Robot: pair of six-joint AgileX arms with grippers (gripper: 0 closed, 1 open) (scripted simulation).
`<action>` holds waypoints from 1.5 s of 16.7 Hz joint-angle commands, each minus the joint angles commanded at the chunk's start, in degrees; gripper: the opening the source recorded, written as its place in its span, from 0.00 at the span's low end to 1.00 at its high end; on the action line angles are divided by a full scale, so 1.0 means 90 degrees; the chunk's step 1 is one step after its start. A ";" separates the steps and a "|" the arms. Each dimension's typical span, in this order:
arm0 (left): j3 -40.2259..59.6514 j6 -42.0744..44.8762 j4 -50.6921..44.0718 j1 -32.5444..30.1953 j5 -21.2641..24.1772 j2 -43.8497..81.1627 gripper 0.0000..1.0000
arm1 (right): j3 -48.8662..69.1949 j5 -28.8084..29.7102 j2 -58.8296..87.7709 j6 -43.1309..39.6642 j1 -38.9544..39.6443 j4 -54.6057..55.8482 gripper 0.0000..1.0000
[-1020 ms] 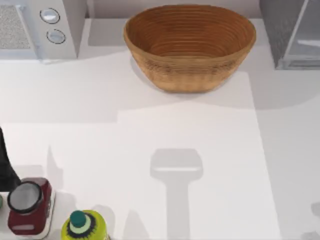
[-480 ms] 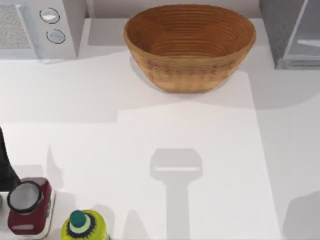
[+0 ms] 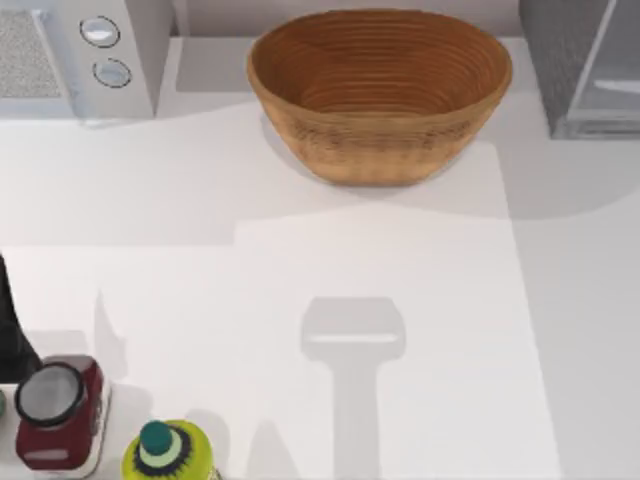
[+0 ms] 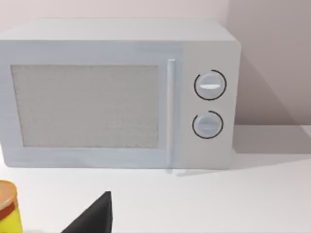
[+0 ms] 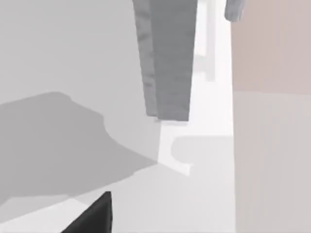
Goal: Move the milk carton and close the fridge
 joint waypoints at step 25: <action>0.0000 0.0000 0.0000 0.0000 0.0000 0.0000 1.00 | 0.0212 0.0408 0.0606 0.6288 0.4113 0.6304 1.00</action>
